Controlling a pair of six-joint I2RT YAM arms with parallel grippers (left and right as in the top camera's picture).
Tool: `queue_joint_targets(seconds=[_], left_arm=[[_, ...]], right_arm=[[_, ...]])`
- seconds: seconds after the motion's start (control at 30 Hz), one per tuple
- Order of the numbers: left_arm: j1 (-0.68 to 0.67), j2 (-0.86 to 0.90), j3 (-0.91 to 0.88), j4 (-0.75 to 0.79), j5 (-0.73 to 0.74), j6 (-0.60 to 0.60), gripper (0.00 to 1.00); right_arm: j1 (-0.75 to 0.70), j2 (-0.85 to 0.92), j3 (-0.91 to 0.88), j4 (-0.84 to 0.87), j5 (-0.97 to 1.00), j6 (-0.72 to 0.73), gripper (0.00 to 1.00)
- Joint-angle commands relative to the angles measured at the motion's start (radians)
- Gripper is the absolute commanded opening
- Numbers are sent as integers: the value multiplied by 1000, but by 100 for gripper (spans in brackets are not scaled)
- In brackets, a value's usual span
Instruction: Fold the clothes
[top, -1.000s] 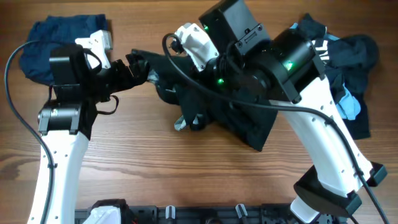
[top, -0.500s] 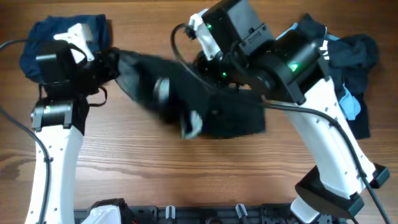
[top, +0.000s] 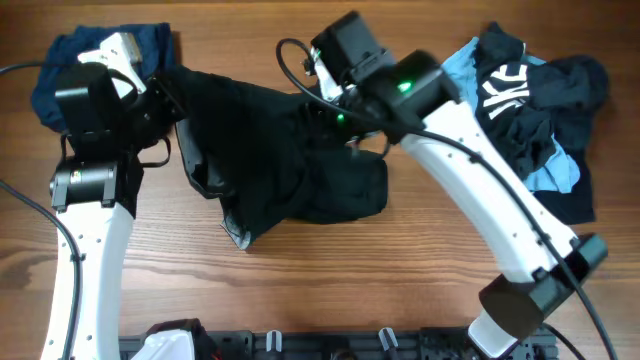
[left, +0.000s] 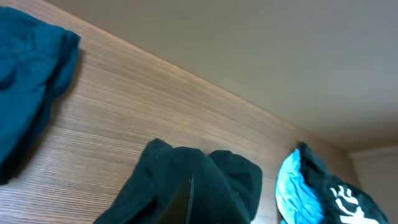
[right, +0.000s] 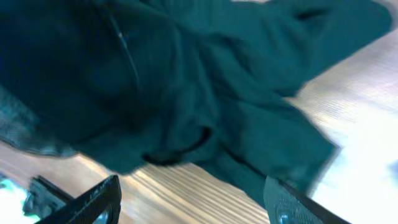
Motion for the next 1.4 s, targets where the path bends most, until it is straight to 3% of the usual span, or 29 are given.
queue_joint_targets(seconds=[0.0,0.17,0.37,0.5,0.73,0.9,1.03,1.23,1.3,1.37], left_arm=[[5,-23,14,8,-88,-16,4],[5,-23,14,8,-192,-17,4],[6,-22,14,8,-209,-17,4],[6,-22,14,8,-209,-18,4],[6,-22,14,3,-209,-43,4],[6,-22,14,-11,-209,-43,4],[6,-22,14,-10,-209,-43,4],[6,-22,14,-11,-209,-43,4],[6,-22,14,-13,-209,-43,4],[6,-22,14,-19,-209,-43,4]], right_arm=[[50,0,-143,127,-98,200,73],[206,0,-286,285,32,380,73],[417,0,-405,375,378,547,73],[488,0,-503,497,480,552,63],[491,37,-590,723,486,518,58],[491,49,-590,742,465,494,68],[500,49,-590,732,361,472,70],[512,129,-590,751,374,478,71],[505,157,-590,745,373,516,70],[483,163,-590,697,373,585,57]])
